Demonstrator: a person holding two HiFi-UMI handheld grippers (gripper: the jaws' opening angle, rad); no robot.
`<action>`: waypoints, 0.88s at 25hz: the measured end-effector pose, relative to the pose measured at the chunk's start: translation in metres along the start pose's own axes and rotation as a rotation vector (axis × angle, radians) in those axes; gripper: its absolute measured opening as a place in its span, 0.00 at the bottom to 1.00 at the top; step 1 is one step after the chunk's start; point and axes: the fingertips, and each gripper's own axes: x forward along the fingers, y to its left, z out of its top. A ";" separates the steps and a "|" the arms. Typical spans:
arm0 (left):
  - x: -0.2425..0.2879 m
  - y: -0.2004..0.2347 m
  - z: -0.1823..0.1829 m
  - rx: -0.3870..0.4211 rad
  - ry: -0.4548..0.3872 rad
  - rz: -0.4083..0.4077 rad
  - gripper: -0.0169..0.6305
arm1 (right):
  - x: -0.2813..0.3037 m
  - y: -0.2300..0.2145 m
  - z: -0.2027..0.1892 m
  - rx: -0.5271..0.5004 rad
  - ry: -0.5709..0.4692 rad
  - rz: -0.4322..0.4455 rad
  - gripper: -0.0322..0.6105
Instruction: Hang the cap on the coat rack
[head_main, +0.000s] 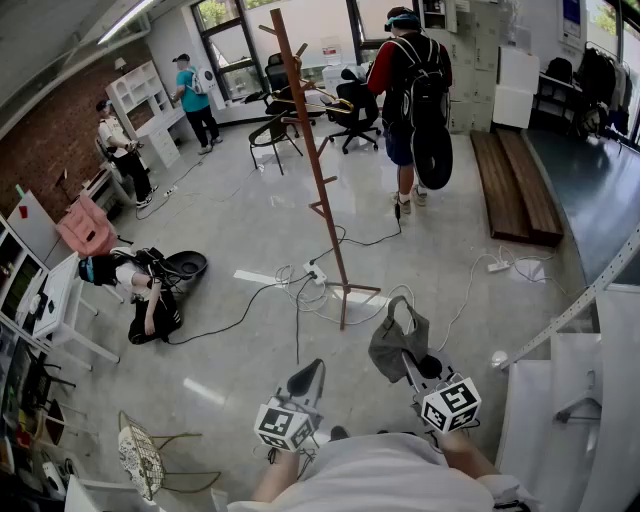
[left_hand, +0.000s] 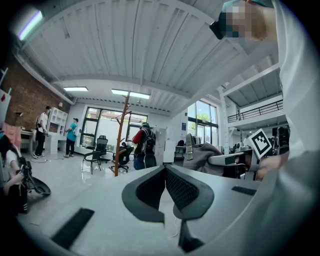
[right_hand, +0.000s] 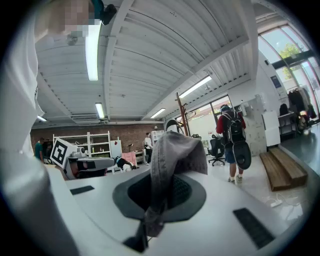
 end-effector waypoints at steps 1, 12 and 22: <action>0.000 0.000 0.000 0.000 0.001 0.000 0.04 | 0.000 0.001 0.000 -0.003 0.001 0.004 0.08; -0.001 -0.002 -0.004 0.000 0.005 0.006 0.04 | 0.000 0.003 -0.002 -0.013 -0.007 0.023 0.08; 0.000 -0.006 -0.002 0.003 0.005 0.006 0.04 | 0.001 0.010 -0.002 -0.039 -0.001 0.052 0.08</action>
